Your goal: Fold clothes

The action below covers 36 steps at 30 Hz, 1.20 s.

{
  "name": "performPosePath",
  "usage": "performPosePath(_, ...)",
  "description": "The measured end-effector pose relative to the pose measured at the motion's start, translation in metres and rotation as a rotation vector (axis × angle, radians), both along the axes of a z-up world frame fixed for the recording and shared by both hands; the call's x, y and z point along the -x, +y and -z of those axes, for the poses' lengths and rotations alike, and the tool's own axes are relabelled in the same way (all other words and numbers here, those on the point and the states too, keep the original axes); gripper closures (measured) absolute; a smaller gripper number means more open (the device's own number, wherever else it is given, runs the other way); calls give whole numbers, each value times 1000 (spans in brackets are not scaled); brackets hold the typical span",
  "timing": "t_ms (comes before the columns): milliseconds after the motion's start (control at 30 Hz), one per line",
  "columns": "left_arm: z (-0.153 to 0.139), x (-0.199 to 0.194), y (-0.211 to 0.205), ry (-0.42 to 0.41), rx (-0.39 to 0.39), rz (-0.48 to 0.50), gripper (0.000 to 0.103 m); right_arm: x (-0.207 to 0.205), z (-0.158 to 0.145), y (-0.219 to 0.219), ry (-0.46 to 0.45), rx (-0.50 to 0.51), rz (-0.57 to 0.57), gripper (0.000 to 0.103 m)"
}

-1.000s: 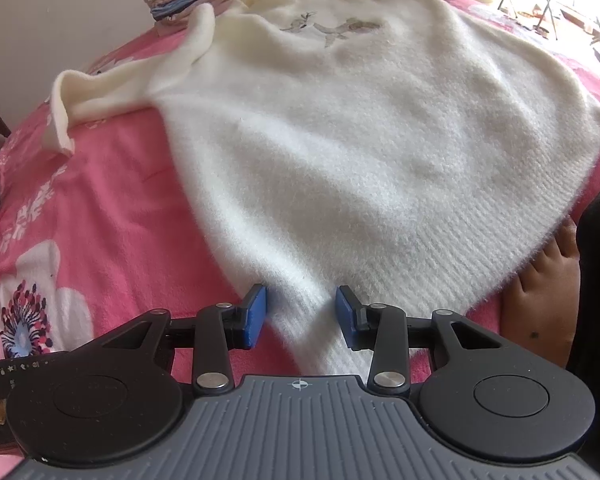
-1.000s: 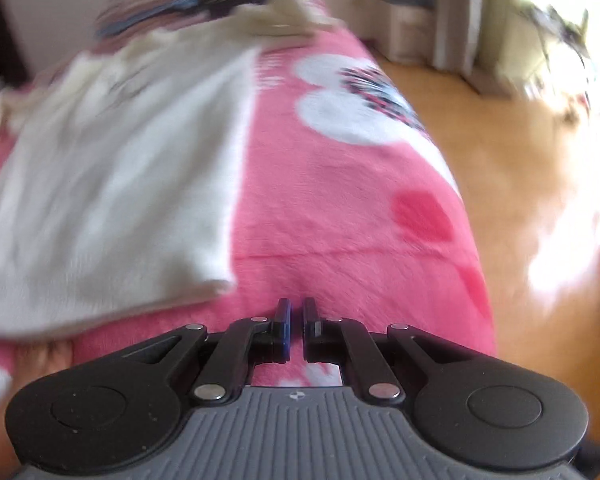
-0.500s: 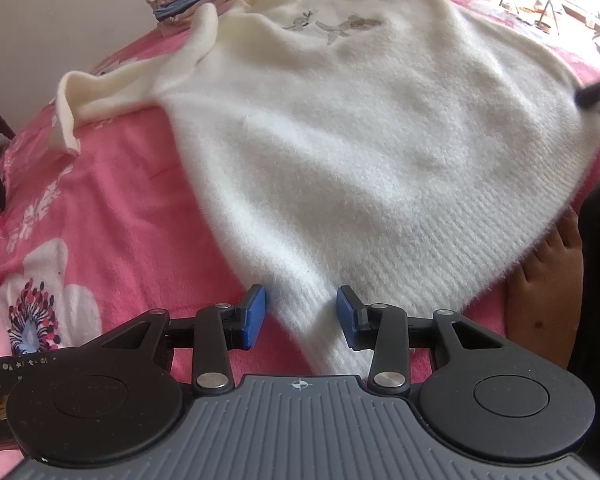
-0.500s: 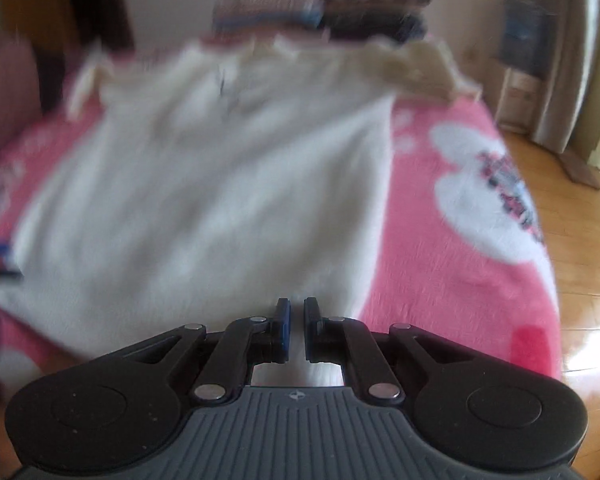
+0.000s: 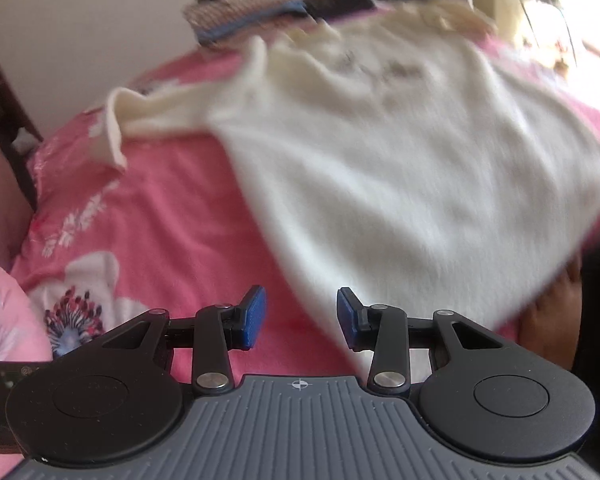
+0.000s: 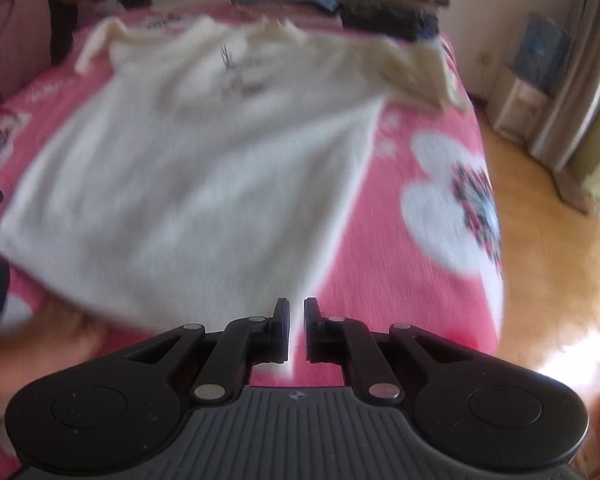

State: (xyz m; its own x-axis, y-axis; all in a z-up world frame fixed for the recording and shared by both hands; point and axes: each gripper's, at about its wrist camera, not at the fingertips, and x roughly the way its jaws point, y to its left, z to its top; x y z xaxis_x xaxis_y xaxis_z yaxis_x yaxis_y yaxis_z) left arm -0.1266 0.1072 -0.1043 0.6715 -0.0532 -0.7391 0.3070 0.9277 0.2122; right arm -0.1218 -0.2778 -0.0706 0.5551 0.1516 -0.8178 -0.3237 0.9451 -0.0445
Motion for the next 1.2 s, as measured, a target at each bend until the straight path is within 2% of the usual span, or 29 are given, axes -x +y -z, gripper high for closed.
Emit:
performPosePath(100,7,-9,-9,17,45,12,64,-19,5,21,-32,-10,-50,95)
performPosePath(233,23,-20,-24,69,89,48,64,-36,35,38,5,-32,-68,95)
performPosePath(267,32,-20,-25,98,62,49,64,-34,43,36,13,-24,-60,95)
performPosePath(333,42,-9,-19,96,36,57,64,-23,54,30,10,-32,-41,95)
performPosePath(500,25,0,7,139,83,-21,64,10,45,5,96,-53,11,95)
performPosePath(533,20,1,12,134,94,-39,65,12,40,2,109,-56,13,95)
performPosePath(600,3,1,15,69,105,-45,65,9,25,5,73,-60,-8,95)
performPosePath(700,-13,-12,10,-7,162,-22,64,-5,6,17,1,-64,-45,95)
performPosePath(800,-3,-41,-17,-16,186,15,64,-32,7,37,-41,-73,-74,95)
performPosePath(900,28,-71,-41,36,165,-9,64,-55,29,55,-52,-57,-90,95)
performPosePath(967,43,-70,-41,51,130,-17,64,-45,43,49,-50,-32,-87,95)
performPosePath(1033,41,-55,-31,28,117,2,64,-35,57,42,-48,-7,-84,95)
performPosePath(1133,35,-36,-6,50,88,-15,64,-2,52,12,20,-31,-38,95)
performPosePath(1200,27,-28,0,54,60,-34,64,4,45,-3,59,-61,-19,95)
